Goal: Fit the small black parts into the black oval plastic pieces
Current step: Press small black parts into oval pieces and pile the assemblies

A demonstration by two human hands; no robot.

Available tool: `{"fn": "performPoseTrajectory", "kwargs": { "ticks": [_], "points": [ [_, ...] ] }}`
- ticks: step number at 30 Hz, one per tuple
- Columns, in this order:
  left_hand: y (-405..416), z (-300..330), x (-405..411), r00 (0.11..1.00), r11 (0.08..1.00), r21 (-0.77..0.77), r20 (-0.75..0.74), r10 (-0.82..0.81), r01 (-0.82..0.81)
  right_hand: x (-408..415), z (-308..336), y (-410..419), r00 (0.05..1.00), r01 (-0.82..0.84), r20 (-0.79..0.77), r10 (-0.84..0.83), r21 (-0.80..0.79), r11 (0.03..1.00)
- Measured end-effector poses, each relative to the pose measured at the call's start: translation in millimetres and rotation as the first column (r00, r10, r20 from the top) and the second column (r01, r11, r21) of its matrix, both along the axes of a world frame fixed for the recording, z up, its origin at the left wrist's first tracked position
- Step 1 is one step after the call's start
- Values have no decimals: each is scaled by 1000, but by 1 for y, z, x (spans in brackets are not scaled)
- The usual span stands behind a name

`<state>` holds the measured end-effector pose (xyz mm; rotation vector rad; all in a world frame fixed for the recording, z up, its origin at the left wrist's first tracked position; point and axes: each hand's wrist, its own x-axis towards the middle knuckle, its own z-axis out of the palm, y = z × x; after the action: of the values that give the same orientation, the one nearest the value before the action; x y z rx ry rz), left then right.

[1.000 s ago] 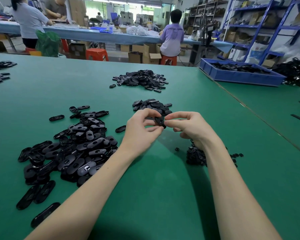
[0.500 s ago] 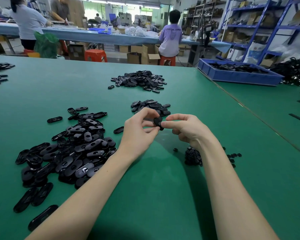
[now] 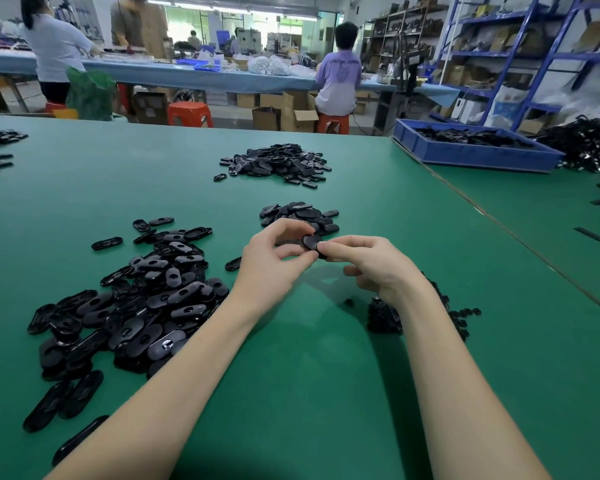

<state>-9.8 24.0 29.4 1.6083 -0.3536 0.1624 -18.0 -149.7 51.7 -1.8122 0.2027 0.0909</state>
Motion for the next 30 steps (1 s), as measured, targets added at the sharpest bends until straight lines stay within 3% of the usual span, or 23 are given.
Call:
{"fn": "performPoseTrajectory", "kwargs": {
  "ticks": [2,5,8,16,30],
  "points": [
    [0,0,1,993,995,-102,-116,-35,23,-1,-2,2,1000,-18,1,18,34,999],
    [0,2,2,934,956,-295,-340,-107,2,-2,-4,3,999,-12,35,13,-46,999],
    [5,3,5,869,938,-345,-459,-187,20,-2,-6,4,997,-45,56,50,-88,995],
    [17,6,8,773,923,-366,-548,-319,121,0,-7,5,995,-95,8,95,-40,995],
    [13,5,6,809,941,-338,-550,-208,12,5,-9,11,994,-55,90,68,-147,988]
  ]
}}
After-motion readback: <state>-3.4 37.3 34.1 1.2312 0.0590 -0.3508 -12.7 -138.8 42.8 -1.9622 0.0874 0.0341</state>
